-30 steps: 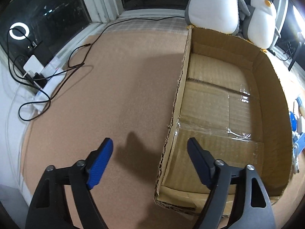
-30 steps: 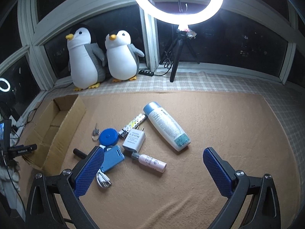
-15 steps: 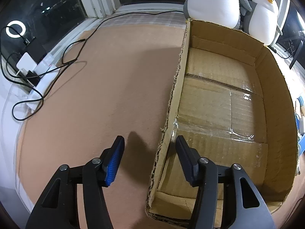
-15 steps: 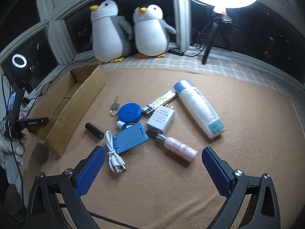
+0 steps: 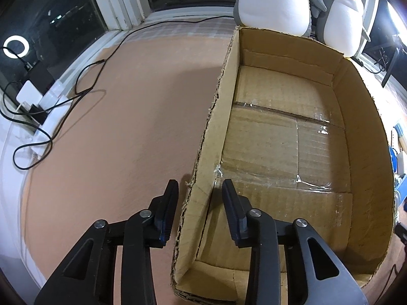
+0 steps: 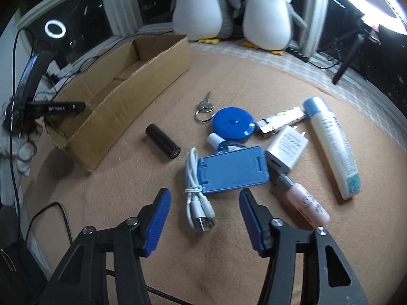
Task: Organize rigid objects
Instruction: 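Move the right gripper to the white USB cable and close on it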
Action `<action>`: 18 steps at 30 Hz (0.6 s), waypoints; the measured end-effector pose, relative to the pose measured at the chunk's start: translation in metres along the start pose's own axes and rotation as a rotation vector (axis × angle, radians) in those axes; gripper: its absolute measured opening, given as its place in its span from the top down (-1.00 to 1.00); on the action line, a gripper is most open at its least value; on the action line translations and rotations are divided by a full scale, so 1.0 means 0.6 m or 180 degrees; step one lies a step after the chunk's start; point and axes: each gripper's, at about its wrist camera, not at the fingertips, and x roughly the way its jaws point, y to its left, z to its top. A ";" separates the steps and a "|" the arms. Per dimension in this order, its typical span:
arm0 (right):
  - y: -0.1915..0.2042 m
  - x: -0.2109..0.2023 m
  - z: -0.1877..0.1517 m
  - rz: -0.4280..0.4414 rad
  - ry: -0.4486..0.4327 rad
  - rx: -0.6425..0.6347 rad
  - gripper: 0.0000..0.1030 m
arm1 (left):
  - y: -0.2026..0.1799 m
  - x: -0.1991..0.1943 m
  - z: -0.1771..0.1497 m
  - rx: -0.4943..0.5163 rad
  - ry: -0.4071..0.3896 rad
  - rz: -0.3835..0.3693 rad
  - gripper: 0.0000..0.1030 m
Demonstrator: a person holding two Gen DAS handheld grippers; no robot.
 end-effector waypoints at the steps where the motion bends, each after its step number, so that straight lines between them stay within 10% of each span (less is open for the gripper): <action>1: 0.001 0.004 0.001 -0.0005 0.0029 -0.0030 0.15 | 0.001 0.000 0.000 -0.0001 -0.0002 -0.0007 0.37; 18: -0.012 0.029 0.004 0.0234 0.0339 -0.0106 0.61 | 0.000 0.001 -0.001 -0.0001 -0.0020 -0.0011 0.38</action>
